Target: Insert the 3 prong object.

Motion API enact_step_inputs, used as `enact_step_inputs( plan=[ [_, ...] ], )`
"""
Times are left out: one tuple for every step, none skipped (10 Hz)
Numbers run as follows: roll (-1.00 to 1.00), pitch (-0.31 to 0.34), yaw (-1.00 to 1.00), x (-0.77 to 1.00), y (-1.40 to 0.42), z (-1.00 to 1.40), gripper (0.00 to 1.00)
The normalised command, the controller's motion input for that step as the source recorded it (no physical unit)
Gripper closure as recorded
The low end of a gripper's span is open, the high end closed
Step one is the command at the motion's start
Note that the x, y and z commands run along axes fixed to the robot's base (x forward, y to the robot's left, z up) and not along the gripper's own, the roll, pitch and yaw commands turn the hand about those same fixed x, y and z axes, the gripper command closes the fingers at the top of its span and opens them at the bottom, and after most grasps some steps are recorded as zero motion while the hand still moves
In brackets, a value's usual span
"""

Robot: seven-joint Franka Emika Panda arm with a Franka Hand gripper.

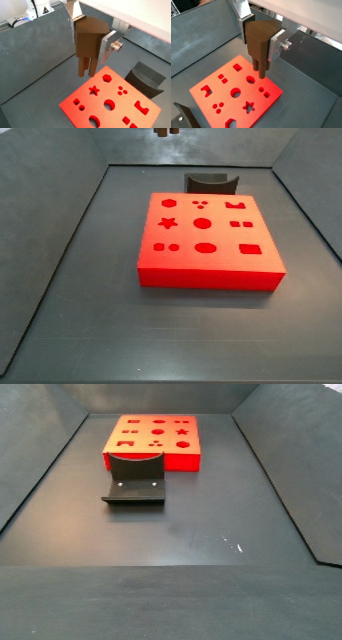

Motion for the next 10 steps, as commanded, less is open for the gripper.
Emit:
enact_step_inputs(
  plan=[
    [0.0,0.043,0.0,0.16,0.0,-0.07,1.0],
    [-0.04,0.06,-0.1,0.24,0.11,-0.14,1.0],
    [0.0,0.163,0.0,0.71,0.69,-0.4,1.0],
    [0.0,0.146,0.0,0.72,0.73,-0.31,1.0],
    [0.04,0.119,0.0,0.65,0.8,-0.2,1.0],
    [0.05,0.093,0.0,0.59,0.81,-0.17,1.0],
    [0.11,0.017,0.0,0.55,0.76,-0.2,1.0],
    [0.31,-0.031,0.09,0.31,0.53,-0.03,1.0],
    [0.39,-0.02,0.17,0.29,0.34,-0.12,1.0],
    [0.35,-0.053,0.26,0.44,0.01,-0.45,1.0]
  ],
)
